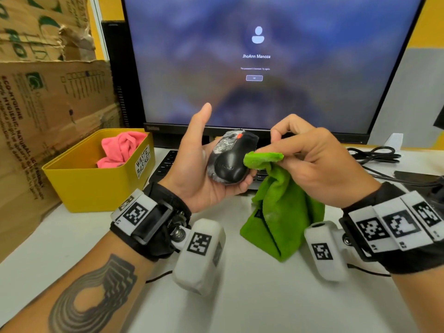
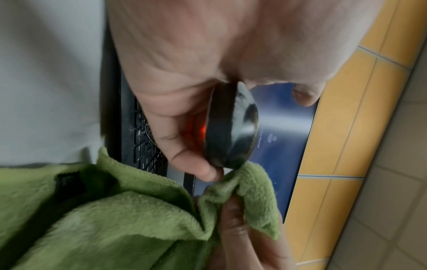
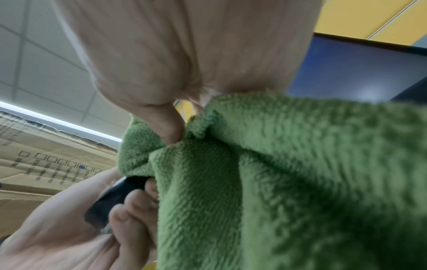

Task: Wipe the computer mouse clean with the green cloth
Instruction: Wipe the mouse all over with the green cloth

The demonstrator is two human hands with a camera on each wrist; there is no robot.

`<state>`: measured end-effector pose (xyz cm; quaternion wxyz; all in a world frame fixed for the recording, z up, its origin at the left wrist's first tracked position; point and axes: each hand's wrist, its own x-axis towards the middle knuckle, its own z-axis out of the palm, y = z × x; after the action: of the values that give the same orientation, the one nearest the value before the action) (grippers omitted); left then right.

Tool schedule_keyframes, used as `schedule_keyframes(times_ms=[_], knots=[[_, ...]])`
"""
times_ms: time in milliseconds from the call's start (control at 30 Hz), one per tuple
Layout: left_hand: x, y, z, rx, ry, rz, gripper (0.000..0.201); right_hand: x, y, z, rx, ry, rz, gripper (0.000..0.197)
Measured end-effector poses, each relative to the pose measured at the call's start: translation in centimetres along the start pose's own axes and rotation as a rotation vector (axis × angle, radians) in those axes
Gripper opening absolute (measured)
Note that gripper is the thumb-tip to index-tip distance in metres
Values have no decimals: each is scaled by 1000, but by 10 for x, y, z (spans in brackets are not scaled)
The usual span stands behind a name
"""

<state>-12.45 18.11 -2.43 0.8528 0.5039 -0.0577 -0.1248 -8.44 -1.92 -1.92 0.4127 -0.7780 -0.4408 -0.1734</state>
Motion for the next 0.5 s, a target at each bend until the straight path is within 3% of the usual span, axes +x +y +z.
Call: schedule_keyframes(times_ms=[133,267,400,500], knots=[[0,-3,3,47,-44,-10,93,0,-5,11,14,-17,-33,34],[0,-3,1,39,-14,3,104,-1,-5,8,-4,-106,-19,44],[2,-4,2,36,-13,17,108,0,-4,9,-52,-45,-26,34],[4,-7,0,66,-19,11,108,-1,-9,22,-103,-86,-69,29]])
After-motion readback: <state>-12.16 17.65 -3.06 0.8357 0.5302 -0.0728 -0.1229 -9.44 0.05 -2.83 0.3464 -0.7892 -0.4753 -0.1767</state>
